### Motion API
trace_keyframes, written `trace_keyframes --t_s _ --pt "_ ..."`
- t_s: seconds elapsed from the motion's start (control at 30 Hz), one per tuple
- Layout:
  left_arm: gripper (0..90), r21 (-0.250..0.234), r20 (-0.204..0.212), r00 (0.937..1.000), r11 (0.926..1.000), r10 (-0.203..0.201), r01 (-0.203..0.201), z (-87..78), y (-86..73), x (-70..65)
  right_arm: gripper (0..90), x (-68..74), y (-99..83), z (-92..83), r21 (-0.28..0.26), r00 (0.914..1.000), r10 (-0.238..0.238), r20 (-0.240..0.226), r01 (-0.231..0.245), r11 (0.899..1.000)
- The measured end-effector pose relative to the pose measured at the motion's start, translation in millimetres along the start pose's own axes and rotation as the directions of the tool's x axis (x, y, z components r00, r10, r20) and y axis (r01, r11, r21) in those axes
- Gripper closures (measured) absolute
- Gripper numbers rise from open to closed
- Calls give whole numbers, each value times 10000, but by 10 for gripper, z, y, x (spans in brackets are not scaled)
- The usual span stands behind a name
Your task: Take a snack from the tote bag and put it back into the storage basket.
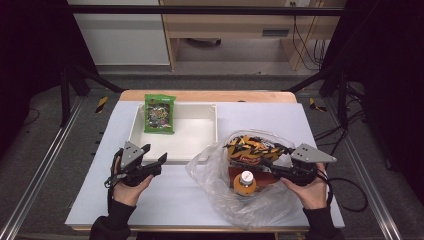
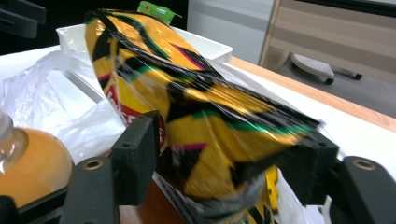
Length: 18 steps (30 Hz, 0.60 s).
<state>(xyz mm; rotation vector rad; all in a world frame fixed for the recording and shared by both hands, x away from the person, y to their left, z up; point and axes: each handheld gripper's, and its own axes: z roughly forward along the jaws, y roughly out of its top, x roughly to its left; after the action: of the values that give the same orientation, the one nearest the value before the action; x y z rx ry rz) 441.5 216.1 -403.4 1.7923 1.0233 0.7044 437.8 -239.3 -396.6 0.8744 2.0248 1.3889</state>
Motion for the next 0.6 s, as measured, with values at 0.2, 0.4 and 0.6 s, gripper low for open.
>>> trace_keyframes --t_s 0.2,0.4,0.6 --pt "329 48 32 10000 10000 27 -28 13 -7 -13 504 39 47 98 -88 9992 -382 -109 381 9992" --pt "330 46 18 10000 10000 49 -49 18 -8 -14 716 30 67 87 -290 9992 -378 -148 374 9989" --pt "330 14 71 9999 10000 86 -86 19 -4 -39 836 29 81 80 -305 9995 -307 -92 304 9991"
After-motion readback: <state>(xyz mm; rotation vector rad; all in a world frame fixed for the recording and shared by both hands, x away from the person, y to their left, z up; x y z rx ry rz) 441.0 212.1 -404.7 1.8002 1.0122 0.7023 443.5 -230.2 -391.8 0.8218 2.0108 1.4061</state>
